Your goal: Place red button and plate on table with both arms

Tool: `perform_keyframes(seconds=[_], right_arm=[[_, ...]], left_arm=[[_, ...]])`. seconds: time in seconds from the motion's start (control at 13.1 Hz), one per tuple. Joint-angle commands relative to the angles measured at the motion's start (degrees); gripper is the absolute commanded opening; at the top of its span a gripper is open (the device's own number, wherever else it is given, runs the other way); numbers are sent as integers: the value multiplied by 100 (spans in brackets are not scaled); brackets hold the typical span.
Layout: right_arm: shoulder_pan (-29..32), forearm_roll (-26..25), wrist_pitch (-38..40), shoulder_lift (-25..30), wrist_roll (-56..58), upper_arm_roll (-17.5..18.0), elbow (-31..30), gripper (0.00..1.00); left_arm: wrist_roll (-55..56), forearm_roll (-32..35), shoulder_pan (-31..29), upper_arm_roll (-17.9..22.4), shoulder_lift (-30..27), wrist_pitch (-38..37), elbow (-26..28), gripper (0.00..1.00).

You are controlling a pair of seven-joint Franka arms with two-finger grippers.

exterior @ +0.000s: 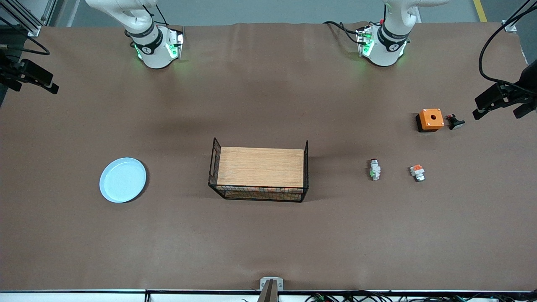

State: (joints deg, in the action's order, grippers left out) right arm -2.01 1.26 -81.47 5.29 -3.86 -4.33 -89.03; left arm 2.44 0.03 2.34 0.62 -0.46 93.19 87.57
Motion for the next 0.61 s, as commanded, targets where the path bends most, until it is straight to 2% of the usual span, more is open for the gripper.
perform_keyframes(seconds=[0.0, 0.23, 0.53], right_arm=[[-211, -38, -202, 130, 16, -24, -194, 100], [-195, -29, -291, 121, 551, -76, -194, 100], [-212, -29, -238, 130, 544, -147, -194, 100]], left_arm=[[-7, -38, -15, -1, 46, -117, -135, 100], [-7, -38, -15, -1, 46, -108, -126, 100], [-7, -47, -15, -1, 46, -108, -135, 100]])
